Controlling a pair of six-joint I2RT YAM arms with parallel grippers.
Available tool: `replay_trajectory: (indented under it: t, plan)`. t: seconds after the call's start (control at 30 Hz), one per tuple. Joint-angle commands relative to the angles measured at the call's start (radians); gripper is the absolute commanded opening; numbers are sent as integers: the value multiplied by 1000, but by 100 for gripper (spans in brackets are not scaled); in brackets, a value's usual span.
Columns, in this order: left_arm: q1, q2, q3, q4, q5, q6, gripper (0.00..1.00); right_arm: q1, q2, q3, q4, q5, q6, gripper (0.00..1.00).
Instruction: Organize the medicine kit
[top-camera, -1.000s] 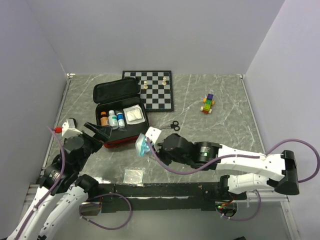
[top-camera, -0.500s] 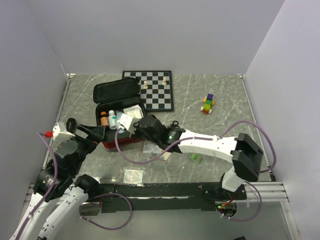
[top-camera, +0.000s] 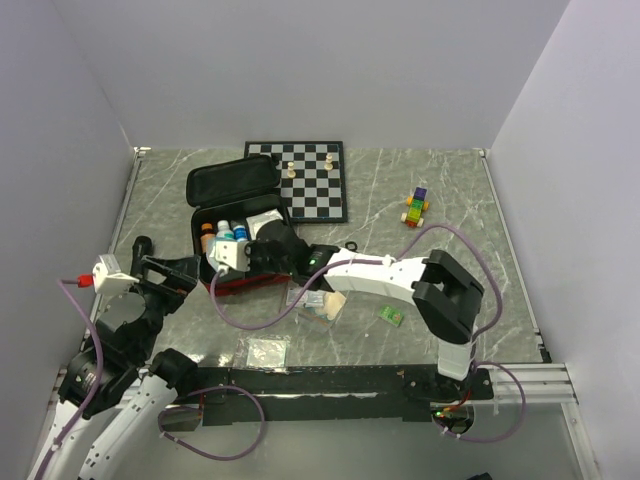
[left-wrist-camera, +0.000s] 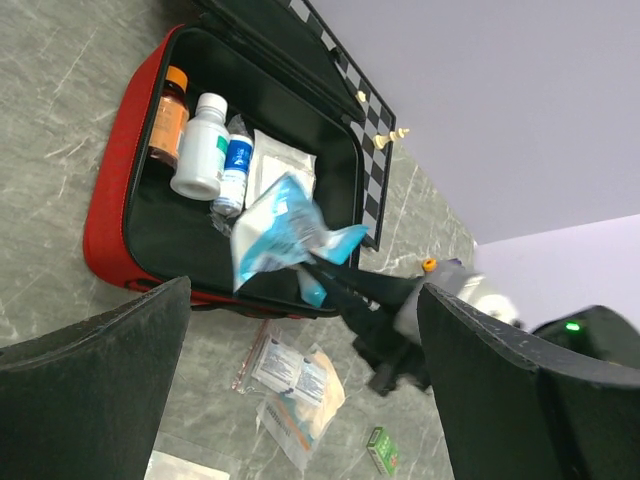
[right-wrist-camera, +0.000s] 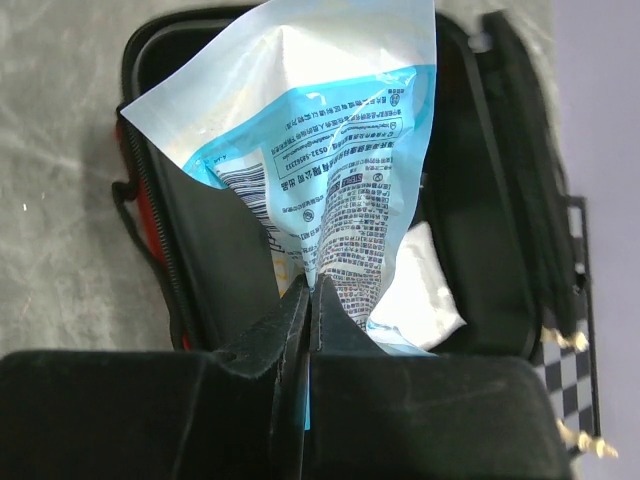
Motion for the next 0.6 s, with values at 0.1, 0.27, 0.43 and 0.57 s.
replay_trajectory:
  t: [0.1, 0.27, 0.43, 0.57]
  plan:
    - [-4, 46, -2, 26, 18, 15, 99, -11, 56, 0, 71, -111, -117, 0]
    - [-2, 60, -19, 42, 32, 8, 99, -14, 103, 31, 24, -146, -160, 0]
    - [-4, 70, -20, 49, 29, 15, 99, -16, 149, 60, 7, -143, -187, 0]
    - [-4, 90, -20, 60, 32, 26, 99, -14, 157, 86, 7, -137, -146, 8]
